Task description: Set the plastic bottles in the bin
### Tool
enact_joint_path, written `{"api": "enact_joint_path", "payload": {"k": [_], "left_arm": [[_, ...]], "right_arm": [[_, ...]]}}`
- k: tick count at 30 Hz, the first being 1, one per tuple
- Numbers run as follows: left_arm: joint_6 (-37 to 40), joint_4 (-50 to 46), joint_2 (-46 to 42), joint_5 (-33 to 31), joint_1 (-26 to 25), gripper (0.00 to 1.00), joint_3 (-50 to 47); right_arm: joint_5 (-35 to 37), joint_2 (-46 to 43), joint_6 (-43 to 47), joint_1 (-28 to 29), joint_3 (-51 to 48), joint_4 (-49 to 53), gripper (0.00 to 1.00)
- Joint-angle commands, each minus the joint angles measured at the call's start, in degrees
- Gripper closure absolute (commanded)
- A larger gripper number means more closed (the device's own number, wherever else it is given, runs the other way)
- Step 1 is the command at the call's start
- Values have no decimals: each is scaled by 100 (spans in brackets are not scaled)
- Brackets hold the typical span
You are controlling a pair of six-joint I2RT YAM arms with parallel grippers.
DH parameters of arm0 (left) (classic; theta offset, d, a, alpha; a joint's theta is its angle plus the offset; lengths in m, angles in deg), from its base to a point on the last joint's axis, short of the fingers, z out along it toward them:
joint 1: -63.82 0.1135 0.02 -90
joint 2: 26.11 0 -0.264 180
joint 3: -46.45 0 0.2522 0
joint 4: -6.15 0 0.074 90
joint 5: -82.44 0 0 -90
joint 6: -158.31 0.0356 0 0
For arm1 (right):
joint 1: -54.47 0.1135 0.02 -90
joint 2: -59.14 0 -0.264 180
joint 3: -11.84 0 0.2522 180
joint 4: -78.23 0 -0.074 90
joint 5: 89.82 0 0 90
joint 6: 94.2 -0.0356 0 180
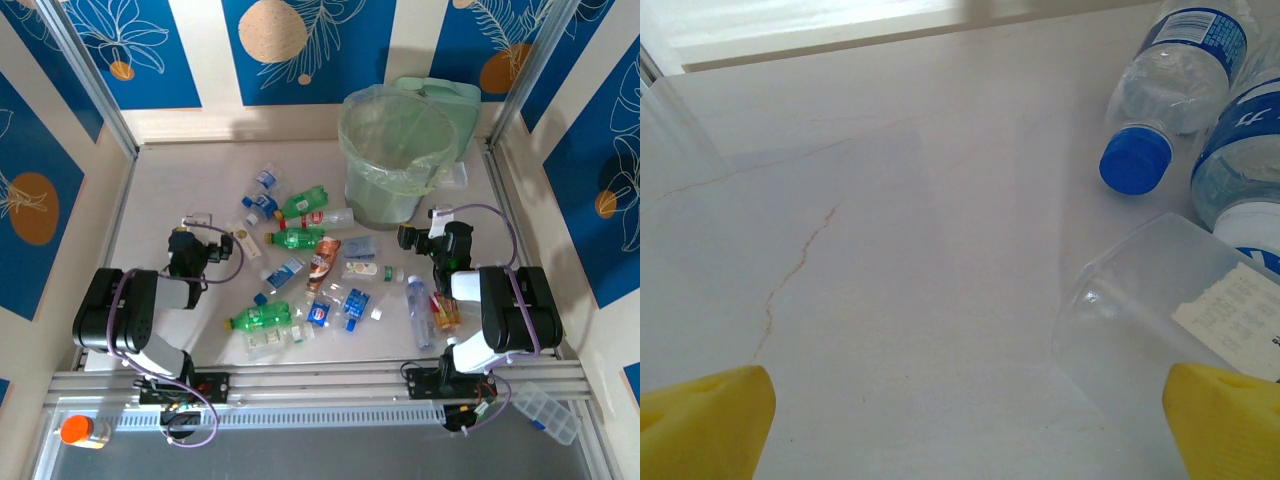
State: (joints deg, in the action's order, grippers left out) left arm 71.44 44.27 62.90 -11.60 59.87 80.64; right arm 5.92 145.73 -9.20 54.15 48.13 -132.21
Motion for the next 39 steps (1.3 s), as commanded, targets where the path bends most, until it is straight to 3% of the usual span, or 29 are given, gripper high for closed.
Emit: {"api": "enact_joint_path", "payload": {"k": [1,12,16,20,26,30,33,36,39], "left_arm": [[55,182,63,127,-54,1,119],[55,229,55,107,-54,1,85],[-5,751,-86,-174,-95,1,-224],[62,226,-1052,-711,-284,1,-372],[638,-741,-2748,-1291,-1348,1,-365],[-438,-1946,-4225,-1022,-1646,1,-378],[-1564,-2991,-5490,-594,-1756,1,-334],[-2871,-4333,-6425,-117,-1861,1,63],[-3472,-6076,-6607,144,-1926,1,846]], "right_arm": [[-72,76,-63,40,165,-172,1],[-108,51,-81,23,132,-210,1],[81,-344,43,155,47,-79,1],[534,-783,438,613,48,249,1],[1133,-2419,883,1482,112,1307,1],[1148,-3916,664,2146,75,1908,1],[1252,-4855,270,2780,491,3000,1],[1900,-5383,-315,3730,1027,3992,1],[2712,-5430,-842,4725,1622,4938,1]]}}
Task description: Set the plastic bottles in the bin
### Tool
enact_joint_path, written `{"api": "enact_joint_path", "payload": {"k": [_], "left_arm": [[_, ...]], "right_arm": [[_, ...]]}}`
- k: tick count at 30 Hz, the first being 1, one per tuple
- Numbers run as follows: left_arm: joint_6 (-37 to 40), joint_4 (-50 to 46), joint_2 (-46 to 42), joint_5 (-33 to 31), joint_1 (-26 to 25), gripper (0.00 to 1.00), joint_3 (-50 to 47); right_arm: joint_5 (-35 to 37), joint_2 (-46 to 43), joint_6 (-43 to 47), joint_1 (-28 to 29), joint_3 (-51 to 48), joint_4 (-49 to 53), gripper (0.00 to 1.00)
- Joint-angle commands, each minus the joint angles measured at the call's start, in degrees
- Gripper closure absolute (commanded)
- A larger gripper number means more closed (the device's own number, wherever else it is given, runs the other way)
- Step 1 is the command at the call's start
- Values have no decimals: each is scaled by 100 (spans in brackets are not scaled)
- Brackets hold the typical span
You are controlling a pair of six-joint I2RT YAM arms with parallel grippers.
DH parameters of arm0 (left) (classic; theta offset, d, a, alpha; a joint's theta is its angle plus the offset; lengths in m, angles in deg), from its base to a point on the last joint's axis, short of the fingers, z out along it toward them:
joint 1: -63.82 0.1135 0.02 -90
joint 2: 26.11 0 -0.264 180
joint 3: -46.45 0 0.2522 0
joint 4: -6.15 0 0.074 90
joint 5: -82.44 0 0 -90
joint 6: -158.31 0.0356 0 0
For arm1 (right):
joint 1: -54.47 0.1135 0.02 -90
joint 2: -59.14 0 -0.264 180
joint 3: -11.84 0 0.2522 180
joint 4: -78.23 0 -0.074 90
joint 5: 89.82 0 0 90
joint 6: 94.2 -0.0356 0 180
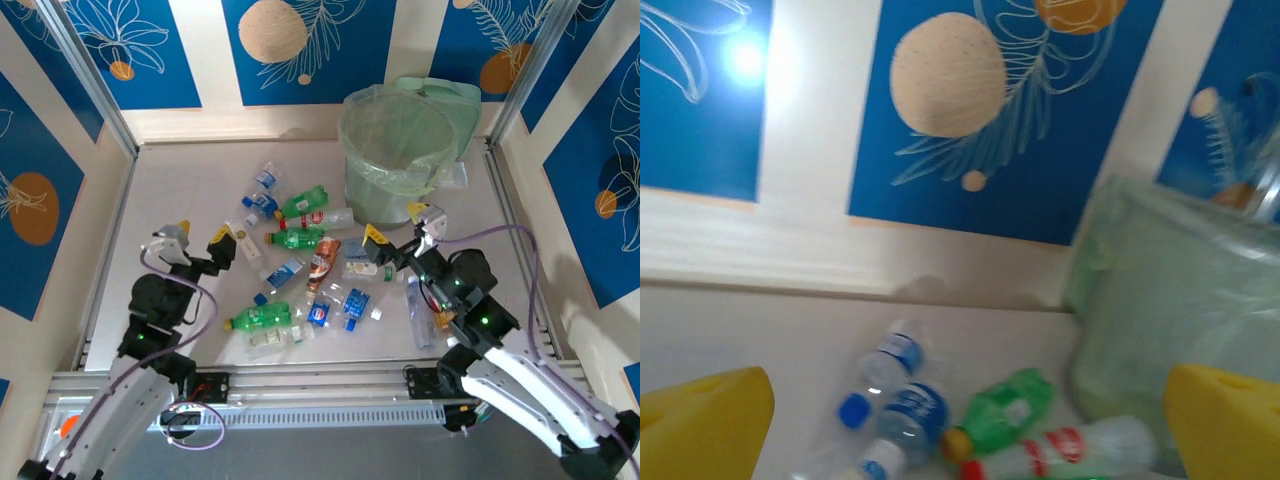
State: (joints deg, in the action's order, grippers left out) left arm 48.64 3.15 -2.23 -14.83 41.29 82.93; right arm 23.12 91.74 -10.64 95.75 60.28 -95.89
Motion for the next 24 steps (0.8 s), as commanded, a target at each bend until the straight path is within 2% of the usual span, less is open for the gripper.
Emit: {"api": "enact_joint_path", "payload": {"k": [1,4,5,6,7,10,11,13,16,18,21,24], "left_arm": [[-1324,-2584,-19,588,-69,1,927],[-2151,-4199,291,894,-64,1,1609],[-2126,-4347,334,1115,-67,1,1673],[-2421,-4317,337,1282,-64,1,1552],[-2592,-4122,315,1474,-60,1,1372],[-3019,-3508,497,1955,-50,1,973],[-3110,-3433,747,2111,-50,1,955],[-3107,-3218,1259,2515,-66,1,933],[-2811,-3384,1560,2161,-234,1,869],[-2742,-3543,1409,1792,-317,1,734],[-2527,-4110,1177,1045,-476,1,874],[-2228,-4635,1213,295,-541,1,1125]], "right_arm": [[1013,11,-1063,754,613,1705,1],[433,-59,-2717,661,986,2996,1],[-199,-137,-2735,504,771,2734,1],[-933,-159,-2576,334,617,2432,1],[-1050,-70,-2677,255,634,2552,1],[-8,571,-2988,416,1231,3975,1],[487,754,-3159,565,1310,4362,1],[1018,1136,-3172,717,1420,4907,0],[1832,1889,-3290,911,1638,5673,1],[1542,2451,-3376,1009,1714,5741,1],[1647,2969,-3708,1311,1858,5801,0],[922,3095,-3382,1284,1789,4859,2]]}}
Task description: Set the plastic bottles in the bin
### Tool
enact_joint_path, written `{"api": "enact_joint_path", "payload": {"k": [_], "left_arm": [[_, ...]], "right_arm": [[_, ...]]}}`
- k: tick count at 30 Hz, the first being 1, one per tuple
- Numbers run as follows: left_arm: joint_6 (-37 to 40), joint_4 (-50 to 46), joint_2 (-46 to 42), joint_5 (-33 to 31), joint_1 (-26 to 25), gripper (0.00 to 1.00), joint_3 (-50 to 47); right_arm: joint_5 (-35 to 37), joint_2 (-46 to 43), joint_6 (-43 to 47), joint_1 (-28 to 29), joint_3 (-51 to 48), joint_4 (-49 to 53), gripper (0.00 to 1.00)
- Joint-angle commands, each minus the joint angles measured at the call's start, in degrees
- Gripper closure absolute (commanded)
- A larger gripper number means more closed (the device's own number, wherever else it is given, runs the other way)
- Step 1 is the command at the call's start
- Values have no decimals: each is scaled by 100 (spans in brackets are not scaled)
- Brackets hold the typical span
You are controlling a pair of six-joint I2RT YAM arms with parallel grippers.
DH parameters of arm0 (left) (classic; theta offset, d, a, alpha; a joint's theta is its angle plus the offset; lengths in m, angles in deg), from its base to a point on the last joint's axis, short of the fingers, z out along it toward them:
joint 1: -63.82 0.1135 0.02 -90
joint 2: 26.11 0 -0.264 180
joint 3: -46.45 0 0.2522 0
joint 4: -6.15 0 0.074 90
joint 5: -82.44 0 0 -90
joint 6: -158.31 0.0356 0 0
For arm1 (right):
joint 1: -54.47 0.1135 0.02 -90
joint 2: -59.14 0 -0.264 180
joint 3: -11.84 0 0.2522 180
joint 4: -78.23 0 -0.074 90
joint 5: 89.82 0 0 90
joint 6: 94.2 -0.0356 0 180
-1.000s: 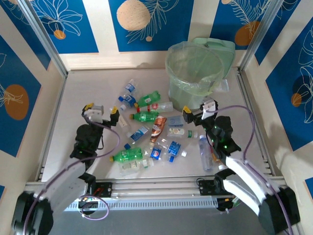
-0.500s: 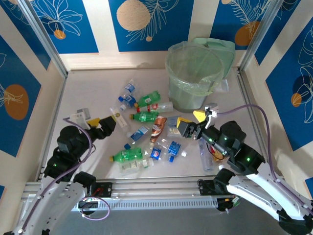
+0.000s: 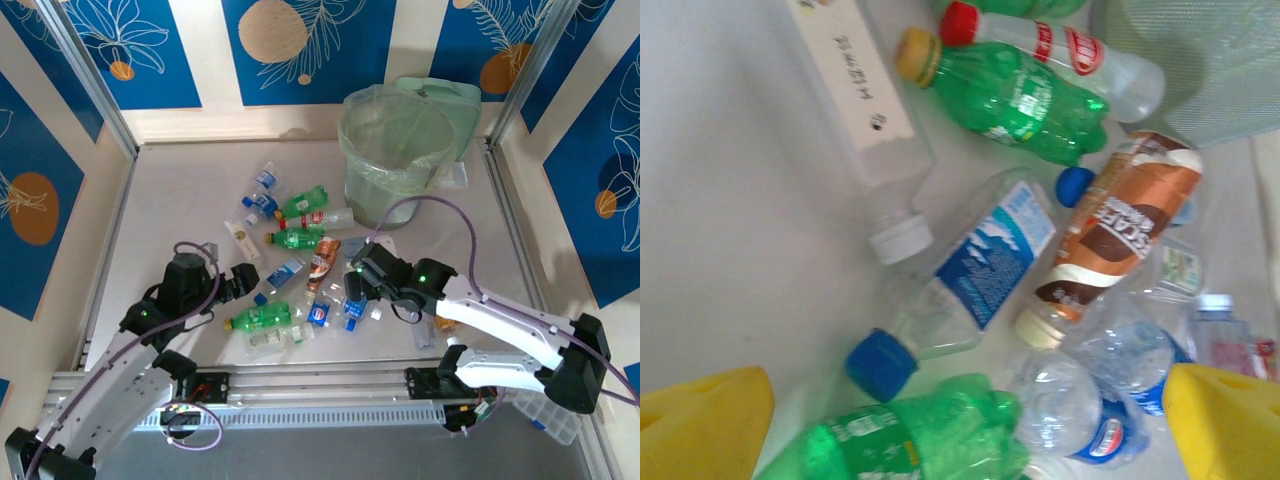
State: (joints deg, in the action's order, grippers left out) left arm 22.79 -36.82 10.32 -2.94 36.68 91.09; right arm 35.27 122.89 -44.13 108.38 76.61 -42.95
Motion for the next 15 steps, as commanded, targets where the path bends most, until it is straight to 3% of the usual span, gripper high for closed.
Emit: {"api": "enact_joint_path", "payload": {"k": [1,10,15], "left_arm": [[331,-736,-8,-1050,-81,1,337],[158,-251,393,-804,-99,1,229],[131,-349,-144,-1068,-99,1,28]], "right_arm": [[-528,60,-19,-4,163,-728,2],[-398,2052,-1333,-209,1445,-1256,9],[-132,3088,-1951,-437,2204,-818,11]]}}
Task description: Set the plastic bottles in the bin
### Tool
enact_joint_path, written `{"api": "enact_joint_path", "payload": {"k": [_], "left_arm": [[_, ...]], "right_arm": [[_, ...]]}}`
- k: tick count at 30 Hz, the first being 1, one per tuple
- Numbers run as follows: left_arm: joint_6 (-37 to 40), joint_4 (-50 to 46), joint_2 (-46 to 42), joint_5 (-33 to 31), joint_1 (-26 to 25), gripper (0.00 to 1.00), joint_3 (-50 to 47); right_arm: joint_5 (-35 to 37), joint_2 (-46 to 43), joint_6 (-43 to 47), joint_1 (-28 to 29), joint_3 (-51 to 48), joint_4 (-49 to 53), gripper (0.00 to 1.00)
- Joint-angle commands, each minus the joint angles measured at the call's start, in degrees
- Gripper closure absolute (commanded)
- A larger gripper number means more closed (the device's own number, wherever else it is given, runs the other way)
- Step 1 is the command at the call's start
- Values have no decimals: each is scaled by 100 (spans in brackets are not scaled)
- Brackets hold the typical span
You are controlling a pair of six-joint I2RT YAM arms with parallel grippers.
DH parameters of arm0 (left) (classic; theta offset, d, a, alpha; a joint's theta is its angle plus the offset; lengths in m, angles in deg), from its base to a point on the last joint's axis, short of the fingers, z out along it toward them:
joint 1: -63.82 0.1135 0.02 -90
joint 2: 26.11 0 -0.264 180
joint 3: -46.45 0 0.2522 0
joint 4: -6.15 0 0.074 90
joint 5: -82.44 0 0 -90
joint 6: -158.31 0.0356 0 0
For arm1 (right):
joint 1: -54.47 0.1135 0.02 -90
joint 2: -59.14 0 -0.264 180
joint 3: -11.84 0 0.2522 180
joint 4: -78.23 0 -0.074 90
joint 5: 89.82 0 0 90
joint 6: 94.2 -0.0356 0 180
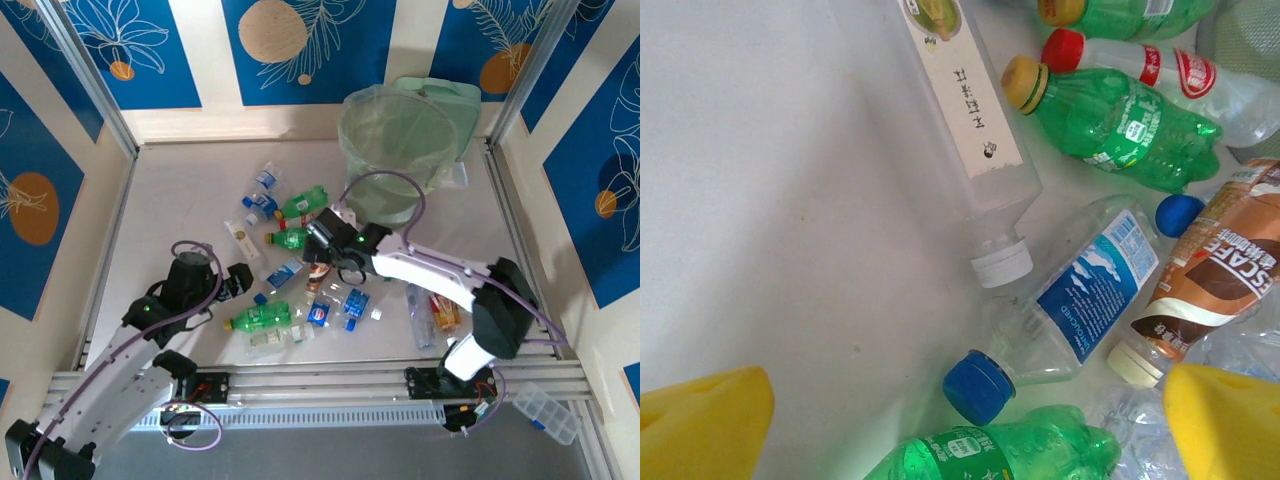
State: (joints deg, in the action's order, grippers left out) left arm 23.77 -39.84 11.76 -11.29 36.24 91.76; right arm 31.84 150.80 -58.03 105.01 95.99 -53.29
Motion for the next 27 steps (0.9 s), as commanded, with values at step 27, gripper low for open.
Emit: {"api": "enact_joint_path", "payload": {"k": [27], "left_arm": [[-128,-110,-792,-587,-53,1,-307]], "right_arm": [[239,1179,-366,-343,511,-470,51]]}}
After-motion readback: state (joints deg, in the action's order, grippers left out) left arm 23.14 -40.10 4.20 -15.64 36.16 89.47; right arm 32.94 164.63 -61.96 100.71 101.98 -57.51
